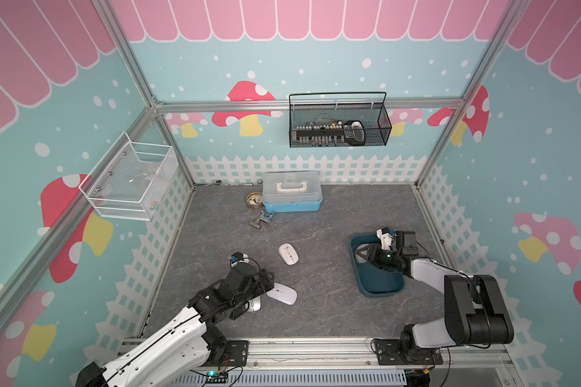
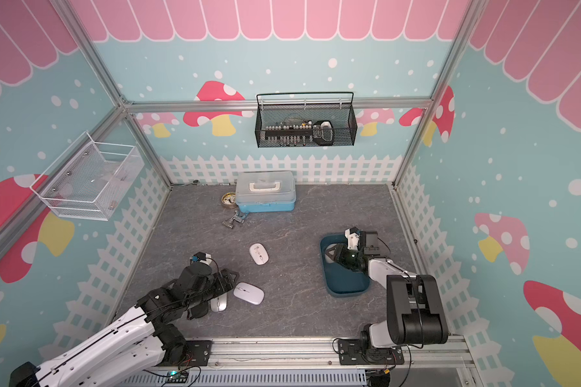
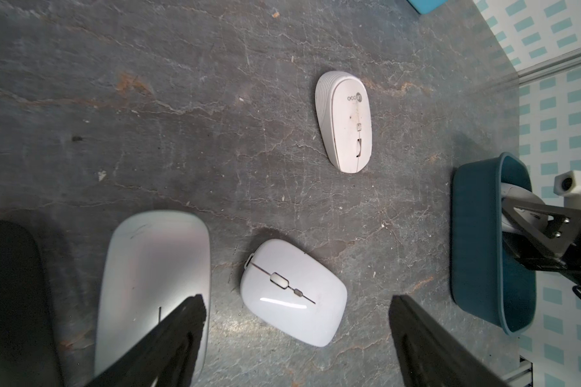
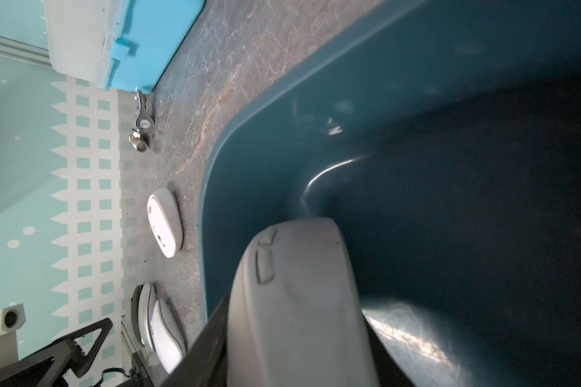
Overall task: Put the mouse in the storage box
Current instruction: Place the mouse in the storage box.
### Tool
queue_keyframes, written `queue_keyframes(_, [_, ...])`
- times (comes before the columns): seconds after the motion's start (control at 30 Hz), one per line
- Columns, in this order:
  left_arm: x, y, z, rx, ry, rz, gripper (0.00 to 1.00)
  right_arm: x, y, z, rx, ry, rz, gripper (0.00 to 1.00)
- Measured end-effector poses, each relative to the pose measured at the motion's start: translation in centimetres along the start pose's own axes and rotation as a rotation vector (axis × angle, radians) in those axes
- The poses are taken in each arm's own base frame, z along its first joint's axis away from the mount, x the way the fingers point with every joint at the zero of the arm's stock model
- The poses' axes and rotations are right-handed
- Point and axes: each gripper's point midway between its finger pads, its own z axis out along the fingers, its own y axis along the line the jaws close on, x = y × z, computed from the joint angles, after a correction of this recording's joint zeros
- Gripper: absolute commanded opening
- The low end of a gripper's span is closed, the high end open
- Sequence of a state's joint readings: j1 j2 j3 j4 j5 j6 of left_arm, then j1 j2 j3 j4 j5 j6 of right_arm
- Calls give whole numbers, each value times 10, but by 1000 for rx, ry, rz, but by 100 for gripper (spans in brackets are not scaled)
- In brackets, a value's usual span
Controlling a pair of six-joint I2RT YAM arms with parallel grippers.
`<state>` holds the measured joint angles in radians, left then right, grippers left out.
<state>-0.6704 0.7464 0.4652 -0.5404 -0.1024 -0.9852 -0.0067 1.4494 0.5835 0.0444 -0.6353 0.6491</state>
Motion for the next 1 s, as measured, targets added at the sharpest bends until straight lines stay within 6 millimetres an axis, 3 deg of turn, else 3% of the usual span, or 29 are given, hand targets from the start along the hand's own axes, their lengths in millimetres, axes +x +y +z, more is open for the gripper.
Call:
queue_keyframes(0.17, [3, 2, 3, -18, 21, 1, 95, -13, -2, -2, 46, -31, -34, 74])
queue_keyframes(0.43, [-8, 6, 2, -34, -5, -43, 92, -35, -16, -12, 198, -86, -49, 86])
queue_keyframes(0.47, [-10, 7, 1, -35, -9, -53, 92, -37, -18, -15, 222, -96, -48, 94])
queue_keyframes(0.5, [-11, 8, 0, -33, -14, -64, 92, -40, -20, -19, 247, -111, -47, 95])
queue_keyframes(0.83, [-8, 9, 4, -63, 31, -93, 90, -69, -10, -54, 351, -233, -90, 95])
queue_keyframes(1.0, [-14, 1, 8, -86, 49, -91, 90, -71, 21, -67, 290, -278, -145, 95])
